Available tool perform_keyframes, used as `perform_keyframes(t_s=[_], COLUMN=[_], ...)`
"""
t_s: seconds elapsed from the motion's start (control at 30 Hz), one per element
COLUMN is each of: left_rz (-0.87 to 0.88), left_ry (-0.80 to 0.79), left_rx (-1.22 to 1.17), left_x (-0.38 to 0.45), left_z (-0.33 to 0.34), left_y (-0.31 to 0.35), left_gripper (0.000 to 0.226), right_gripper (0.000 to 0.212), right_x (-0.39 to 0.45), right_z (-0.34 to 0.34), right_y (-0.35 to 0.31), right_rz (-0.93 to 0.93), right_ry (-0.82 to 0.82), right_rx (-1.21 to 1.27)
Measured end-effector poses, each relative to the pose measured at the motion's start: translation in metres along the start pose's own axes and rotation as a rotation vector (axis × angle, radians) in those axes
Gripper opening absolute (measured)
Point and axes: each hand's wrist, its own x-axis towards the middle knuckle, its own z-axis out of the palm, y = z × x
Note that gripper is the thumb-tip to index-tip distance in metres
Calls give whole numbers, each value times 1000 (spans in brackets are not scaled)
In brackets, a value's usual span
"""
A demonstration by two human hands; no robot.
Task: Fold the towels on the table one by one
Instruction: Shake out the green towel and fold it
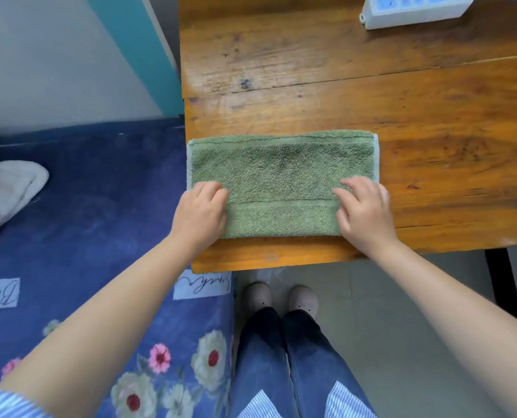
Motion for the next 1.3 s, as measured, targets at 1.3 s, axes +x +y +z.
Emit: perform_keyframes(t_s=[1.3], left_rz=[-39], left_ry=[-180], left_rx=[-45], left_x=[52], left_z=[66], left_y=[56], left_gripper=[59], right_gripper=[58], right_x=[-27], right_z=[16], right_y=[4], right_rz=[777], right_ry=[-212], right_rx=[-54])
